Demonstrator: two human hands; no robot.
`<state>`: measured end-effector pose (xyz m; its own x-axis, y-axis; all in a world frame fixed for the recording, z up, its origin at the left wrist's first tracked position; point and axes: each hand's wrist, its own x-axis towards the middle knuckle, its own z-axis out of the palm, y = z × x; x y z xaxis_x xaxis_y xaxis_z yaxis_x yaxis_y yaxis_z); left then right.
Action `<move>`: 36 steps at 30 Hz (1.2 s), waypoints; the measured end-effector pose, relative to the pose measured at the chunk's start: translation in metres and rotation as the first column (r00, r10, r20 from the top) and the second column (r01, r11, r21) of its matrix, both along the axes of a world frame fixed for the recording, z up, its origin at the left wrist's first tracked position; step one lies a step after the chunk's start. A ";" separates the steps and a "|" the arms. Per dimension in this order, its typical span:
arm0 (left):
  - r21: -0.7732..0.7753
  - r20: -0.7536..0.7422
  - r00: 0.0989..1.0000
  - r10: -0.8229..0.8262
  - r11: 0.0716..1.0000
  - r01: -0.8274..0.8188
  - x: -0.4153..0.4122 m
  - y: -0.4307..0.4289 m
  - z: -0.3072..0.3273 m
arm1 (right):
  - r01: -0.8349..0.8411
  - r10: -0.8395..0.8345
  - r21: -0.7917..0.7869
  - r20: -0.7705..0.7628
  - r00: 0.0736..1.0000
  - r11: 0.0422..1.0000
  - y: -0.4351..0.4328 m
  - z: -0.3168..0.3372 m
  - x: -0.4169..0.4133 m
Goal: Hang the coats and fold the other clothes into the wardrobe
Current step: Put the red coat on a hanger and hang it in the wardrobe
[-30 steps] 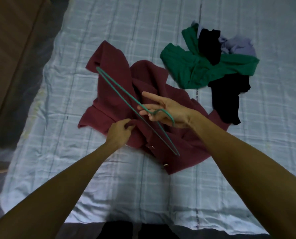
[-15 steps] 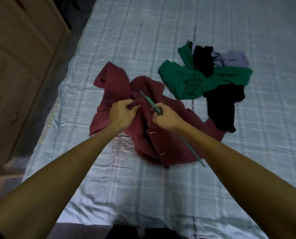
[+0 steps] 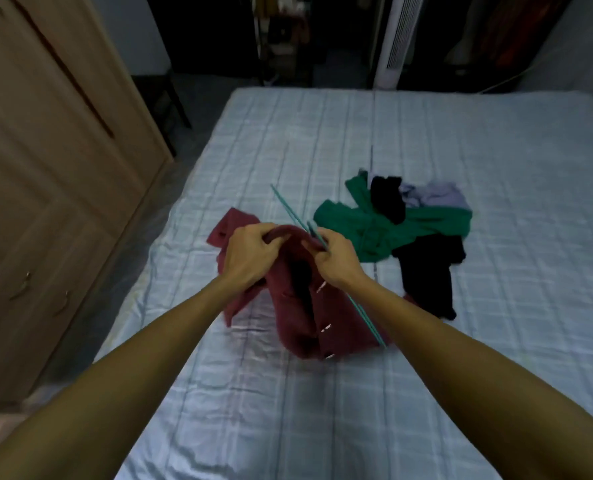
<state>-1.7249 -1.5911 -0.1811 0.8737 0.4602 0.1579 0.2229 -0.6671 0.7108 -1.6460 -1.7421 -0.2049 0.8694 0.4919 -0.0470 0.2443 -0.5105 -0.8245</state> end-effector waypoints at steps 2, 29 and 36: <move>0.004 0.044 0.999 -0.002 1.000 0.002 0.002 0.004 0.023 | 0.019 -0.019 0.000 0.068 0.997 1.000 -0.001 0.031 0.008; -0.184 0.078 0.994 -0.080 0.978 0.093 0.023 0.079 0.128 | 0.308 -0.420 0.307 0.430 0.799 0.900 -0.013 0.298 0.005; -0.204 0.268 0.937 -0.222 0.938 0.281 0.038 0.092 0.206 | 0.447 -0.580 0.408 0.306 0.755 0.796 -0.052 0.290 0.007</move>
<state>-1.6872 -1.4989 0.0254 0.9157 0.2793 0.2891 -0.1249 -0.4859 0.8651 -1.6391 -1.7940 0.0851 0.8985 -0.1047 0.4262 0.3523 -0.4071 -0.8427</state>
